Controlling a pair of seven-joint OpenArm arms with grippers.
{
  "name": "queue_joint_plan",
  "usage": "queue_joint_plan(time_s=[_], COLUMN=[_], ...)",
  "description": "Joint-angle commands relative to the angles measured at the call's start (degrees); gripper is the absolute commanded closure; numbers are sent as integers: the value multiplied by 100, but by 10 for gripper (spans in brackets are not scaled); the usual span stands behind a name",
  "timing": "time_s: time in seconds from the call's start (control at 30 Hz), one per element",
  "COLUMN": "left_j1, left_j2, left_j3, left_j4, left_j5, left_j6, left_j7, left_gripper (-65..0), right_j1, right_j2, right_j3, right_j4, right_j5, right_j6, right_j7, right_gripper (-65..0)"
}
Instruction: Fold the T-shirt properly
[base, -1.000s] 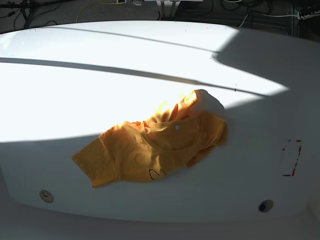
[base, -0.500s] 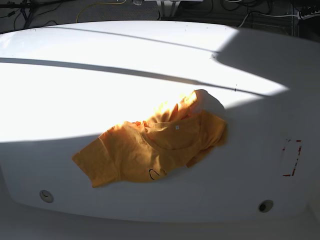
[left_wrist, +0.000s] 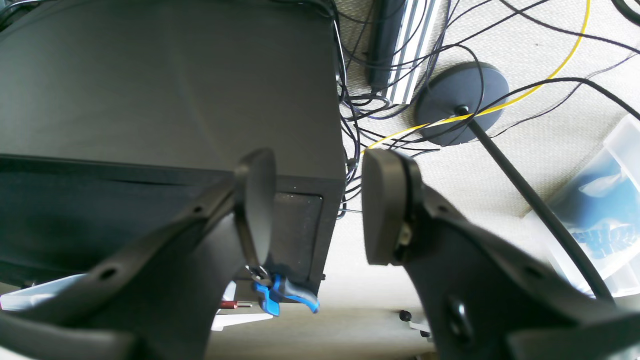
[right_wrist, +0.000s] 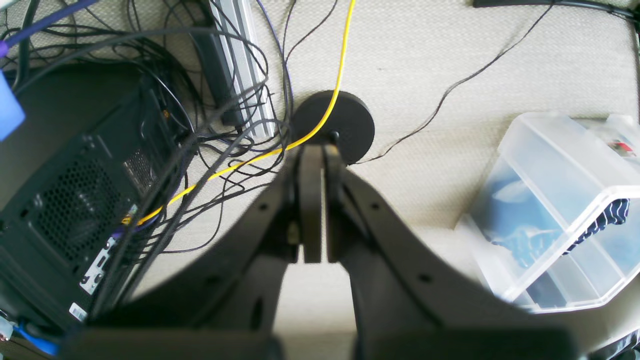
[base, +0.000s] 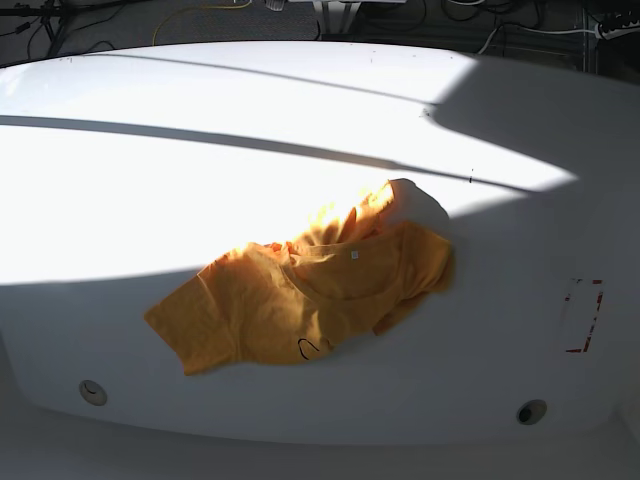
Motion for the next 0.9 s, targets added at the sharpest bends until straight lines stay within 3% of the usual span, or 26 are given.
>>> queue_joint_plan(time_s=[0.0,0.87], left_j1=[106,261], left_j2=[-8,-34], left_j3=[16,28], left_j4=[-40,71], left_j5=[35,45], left_j6=[5,-6], left_j7=[9,-37], left_gripper=[-258,-255], right_j1=[-67,-237], right_j2=[13,43], right_j3=[0,5], right_j4=[-32,168], right_j5=[-45,-51], right_j6=[-15,-26], right_j7=[7,49], right_gripper=[-3,-1])
